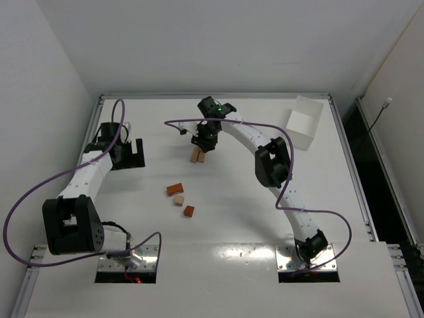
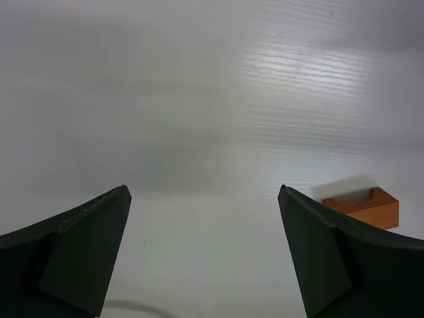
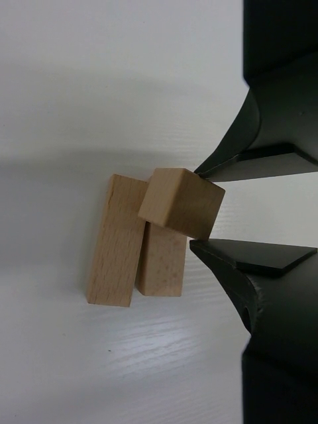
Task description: Build the wood block tower
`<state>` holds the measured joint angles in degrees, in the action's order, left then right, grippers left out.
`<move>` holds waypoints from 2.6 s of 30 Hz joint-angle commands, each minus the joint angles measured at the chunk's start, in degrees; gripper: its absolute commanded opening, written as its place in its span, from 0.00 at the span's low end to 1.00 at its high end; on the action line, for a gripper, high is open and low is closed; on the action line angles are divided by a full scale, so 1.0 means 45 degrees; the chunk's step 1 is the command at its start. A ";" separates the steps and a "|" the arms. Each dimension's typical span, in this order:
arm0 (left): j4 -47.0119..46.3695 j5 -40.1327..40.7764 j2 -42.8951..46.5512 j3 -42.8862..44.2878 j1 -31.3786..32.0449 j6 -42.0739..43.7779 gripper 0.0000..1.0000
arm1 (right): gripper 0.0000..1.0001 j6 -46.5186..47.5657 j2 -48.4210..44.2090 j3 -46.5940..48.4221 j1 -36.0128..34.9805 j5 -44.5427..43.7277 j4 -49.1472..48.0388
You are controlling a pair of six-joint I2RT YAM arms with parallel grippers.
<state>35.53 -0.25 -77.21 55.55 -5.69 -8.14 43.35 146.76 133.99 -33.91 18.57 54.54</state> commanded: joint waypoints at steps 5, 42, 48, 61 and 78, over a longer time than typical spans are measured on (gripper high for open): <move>-0.0102 -0.0159 0.0048 0.0118 -0.0141 0.0071 0.93 | 0.20 -0.0044 0.0043 0.0517 -0.0081 -0.0317 -0.0206; -0.0219 -0.0628 0.0048 -0.0001 -0.0375 0.0071 0.93 | 0.71 -0.1389 -0.1143 -0.0166 -0.0083 -0.0298 -0.1377; -0.0219 -0.0882 0.0535 -0.0235 -0.0375 0.0071 0.93 | 0.77 -0.2874 -0.3079 -0.0440 0.0544 0.0696 -0.1613; -0.0454 0.0349 0.1064 -0.0468 -0.1214 -0.0788 1.00 | 0.54 -0.3090 -0.7123 -0.5886 -0.1661 0.5210 0.1259; -0.0804 -0.0177 0.2021 -0.1016 -0.2328 -0.1101 1.00 | 0.52 -0.7115 -0.6658 -0.8782 -0.5061 -0.0414 -0.4639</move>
<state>33.63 0.36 -69.95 51.77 -15.84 -12.73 14.59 114.45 90.85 -56.40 20.43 38.87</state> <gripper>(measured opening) 0.996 0.505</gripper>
